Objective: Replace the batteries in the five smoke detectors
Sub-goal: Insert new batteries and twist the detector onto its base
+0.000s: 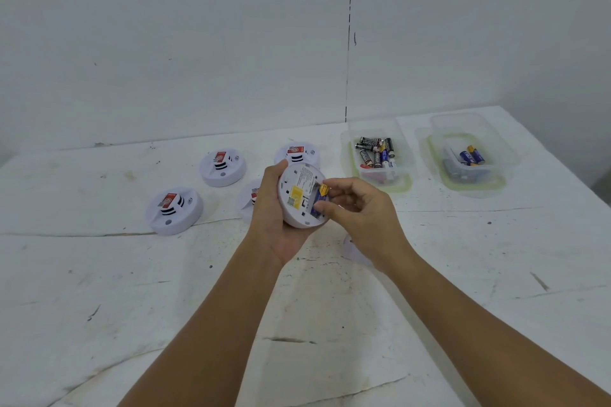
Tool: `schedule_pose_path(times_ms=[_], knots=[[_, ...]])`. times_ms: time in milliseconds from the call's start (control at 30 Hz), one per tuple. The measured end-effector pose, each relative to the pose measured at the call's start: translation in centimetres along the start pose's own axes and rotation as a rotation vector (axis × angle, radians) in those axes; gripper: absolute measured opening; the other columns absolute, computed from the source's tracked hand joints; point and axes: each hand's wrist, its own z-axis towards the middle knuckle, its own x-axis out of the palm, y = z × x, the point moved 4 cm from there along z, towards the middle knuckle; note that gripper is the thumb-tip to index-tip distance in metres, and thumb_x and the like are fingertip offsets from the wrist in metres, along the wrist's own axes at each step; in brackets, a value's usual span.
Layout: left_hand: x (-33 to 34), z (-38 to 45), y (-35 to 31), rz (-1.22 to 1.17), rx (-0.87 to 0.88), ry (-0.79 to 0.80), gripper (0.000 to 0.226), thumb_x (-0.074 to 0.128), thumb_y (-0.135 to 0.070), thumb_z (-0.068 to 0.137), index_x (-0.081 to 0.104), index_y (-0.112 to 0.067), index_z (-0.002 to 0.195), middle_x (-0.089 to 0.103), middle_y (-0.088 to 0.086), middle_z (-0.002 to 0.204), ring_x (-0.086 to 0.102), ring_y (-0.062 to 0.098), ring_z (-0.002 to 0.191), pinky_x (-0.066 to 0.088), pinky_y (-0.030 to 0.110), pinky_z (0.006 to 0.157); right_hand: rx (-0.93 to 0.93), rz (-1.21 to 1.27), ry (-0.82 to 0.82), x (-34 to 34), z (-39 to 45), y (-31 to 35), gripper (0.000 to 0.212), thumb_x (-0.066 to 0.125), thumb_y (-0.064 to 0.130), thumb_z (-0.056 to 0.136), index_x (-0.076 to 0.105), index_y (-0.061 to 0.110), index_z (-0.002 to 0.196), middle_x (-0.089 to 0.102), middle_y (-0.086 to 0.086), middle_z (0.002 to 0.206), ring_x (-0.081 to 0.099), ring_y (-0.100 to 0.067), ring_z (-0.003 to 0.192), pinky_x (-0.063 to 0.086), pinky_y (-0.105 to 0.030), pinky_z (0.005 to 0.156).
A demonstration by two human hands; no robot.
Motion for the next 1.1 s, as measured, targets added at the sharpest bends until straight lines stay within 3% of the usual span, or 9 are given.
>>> schedule_pose_path(times_ms=[100, 233, 400, 633, 767, 867, 1100], knots=[[0.1, 0.2, 0.1, 0.001, -0.002, -0.003, 0.051, 0.055, -0.050, 0.097, 0.067, -0.012, 0.129, 0.067, 0.017, 0.109, 0.060, 0.034, 0.106, 0.054, 0.041, 0.081, 0.003, 0.018, 0.011, -0.1, 0.0, -0.1, 0.032, 0.086, 0.011, 0.084, 0.077, 0.028, 0.109, 0.077, 0.010, 0.095, 0.071, -0.012, 0.089, 0.060, -0.032, 0.087], [0.3, 0.4, 0.1, 0.014, 0.009, -0.022, 0.044, 0.056, -0.047, 0.098, 0.069, -0.013, 0.123, 0.068, 0.013, 0.098, 0.061, 0.027, 0.089, 0.054, 0.040, 0.080, 0.004, 0.052, -0.004, -0.3, 0.1, -0.3, 0.025, 0.082, 0.009, 0.088, 0.078, 0.026, 0.106, 0.079, 0.005, 0.100, 0.074, -0.014, 0.095, 0.060, -0.033, 0.091], [0.6, 0.9, 0.0, 0.006, 0.026, 0.003, 0.043, 0.061, -0.046, 0.095, 0.069, -0.015, 0.123, 0.065, 0.011, 0.108, 0.060, 0.027, 0.094, 0.055, 0.044, 0.091, -0.003, 0.076, -0.034, -0.6, 0.4, 0.0, 0.020, 0.075, 0.008, 0.094, 0.079, 0.025, 0.102, 0.078, 0.002, 0.108, 0.073, -0.011, 0.103, 0.059, -0.030, 0.094], [1.5, 1.0, -0.5, 0.024, 0.063, 0.024, 0.040, 0.065, -0.046, 0.089, 0.066, -0.019, 0.119, 0.057, 0.011, 0.115, 0.053, 0.027, 0.101, 0.046, 0.044, 0.099, -0.092, -0.108, -0.077, -1.1, 0.6, -0.3, 0.023, 0.075, 0.025, 0.095, 0.077, 0.043, 0.110, 0.072, 0.000, 0.103, 0.070, -0.020, 0.100, 0.058, -0.053, 0.092], [1.9, 1.3, -0.6, 0.033, 0.075, 0.045, 0.041, 0.067, -0.047, 0.087, 0.064, -0.021, 0.119, 0.053, 0.010, 0.119, 0.049, 0.027, 0.106, 0.050, 0.041, 0.089, -0.123, -0.157, -0.083, -1.2, 0.4, 0.1, 0.024, 0.072, 0.025, 0.097, 0.075, 0.035, 0.118, 0.071, -0.002, 0.100, 0.067, -0.013, 0.093, 0.058, -0.041, 0.090], [1.8, 1.7, -0.6, 0.049, 0.079, 0.054, 0.037, 0.062, -0.049, 0.092, 0.064, -0.023, 0.119, 0.055, 0.009, 0.119, 0.054, 0.024, 0.098, 0.054, 0.039, 0.082, -0.162, -0.233, -0.100, -1.2, 0.0, 0.3, 0.025, 0.070, 0.023, 0.099, 0.075, 0.029, 0.123, 0.071, -0.001, 0.095, 0.063, -0.012, 0.088, 0.055, -0.032, 0.081], [1.8, 2.1, -0.4, 0.090, 0.063, 0.030, 0.041, 0.064, -0.051, 0.090, 0.066, -0.020, 0.118, 0.058, 0.008, 0.105, 0.055, 0.023, 0.084, 0.054, 0.034, 0.070, -0.137, -0.293, -0.082, -0.6, -0.7, -0.1, 0.032, 0.063, 0.024, 0.104, 0.069, 0.029, 0.135, 0.068, -0.004, 0.090, 0.062, -0.015, 0.084, 0.052, -0.030, 0.077]])
